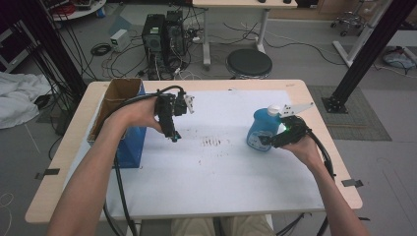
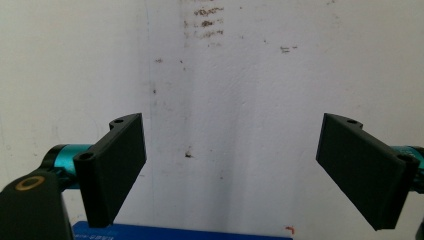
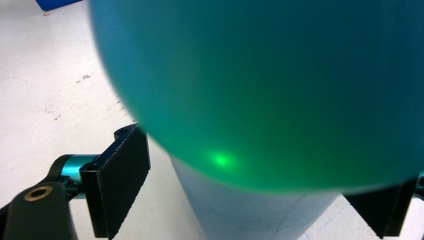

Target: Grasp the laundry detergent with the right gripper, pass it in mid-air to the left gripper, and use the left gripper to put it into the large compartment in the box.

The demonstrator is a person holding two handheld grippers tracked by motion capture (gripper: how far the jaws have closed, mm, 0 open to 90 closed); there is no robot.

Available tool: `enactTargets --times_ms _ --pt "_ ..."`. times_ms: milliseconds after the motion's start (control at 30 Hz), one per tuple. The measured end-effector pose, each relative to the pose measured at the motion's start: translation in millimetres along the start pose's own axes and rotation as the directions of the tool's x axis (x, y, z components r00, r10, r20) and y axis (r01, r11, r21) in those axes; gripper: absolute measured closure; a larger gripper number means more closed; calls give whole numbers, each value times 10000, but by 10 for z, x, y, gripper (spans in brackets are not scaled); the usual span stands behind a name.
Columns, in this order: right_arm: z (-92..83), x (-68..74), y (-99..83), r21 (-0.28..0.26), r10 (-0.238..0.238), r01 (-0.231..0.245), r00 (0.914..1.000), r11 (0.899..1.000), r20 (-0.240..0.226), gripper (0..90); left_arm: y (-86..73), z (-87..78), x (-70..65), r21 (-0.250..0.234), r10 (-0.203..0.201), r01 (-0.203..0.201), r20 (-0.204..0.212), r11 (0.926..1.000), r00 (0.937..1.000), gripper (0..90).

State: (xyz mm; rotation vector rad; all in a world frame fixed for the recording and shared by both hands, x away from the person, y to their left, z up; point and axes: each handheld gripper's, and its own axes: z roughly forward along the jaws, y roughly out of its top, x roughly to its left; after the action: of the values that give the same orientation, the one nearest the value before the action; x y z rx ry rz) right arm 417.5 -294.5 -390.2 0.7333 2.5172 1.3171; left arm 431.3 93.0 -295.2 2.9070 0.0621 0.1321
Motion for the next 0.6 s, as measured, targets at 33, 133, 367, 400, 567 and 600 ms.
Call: enactTargets --times_ms 33,133,367,400,567,600 --pt "1 -3 -1 -32 -43 43 10000 10000 52 117 -2 1 -2 -31 -20 20 -12 10000 10000 126" --pt "2 -8 -4 -103 65 -65 9999 9999 83 118 -2 -1 1 -26 -11 11 -14 10000 10000 126" --pt "-2 -17 -10 -130 16 -15 9999 9999 101 162 0 9 5 -31 17 -17 1 10000 10000 126" --pt "-1 -10 -8 -126 -78 79 10000 9999 50 162 -1 13 6 -44 3 -3 13 10000 10000 126" --pt "20 -9 -17 6 -106 106 9999 9999 115 164 -2 31 4 -46 1 -1 20 10000 10000 126" --pt "20 -12 -16 -39 -70 71 9999 10000 118 177 -1 32 4 -28 18 -18 42 10000 10000 126"
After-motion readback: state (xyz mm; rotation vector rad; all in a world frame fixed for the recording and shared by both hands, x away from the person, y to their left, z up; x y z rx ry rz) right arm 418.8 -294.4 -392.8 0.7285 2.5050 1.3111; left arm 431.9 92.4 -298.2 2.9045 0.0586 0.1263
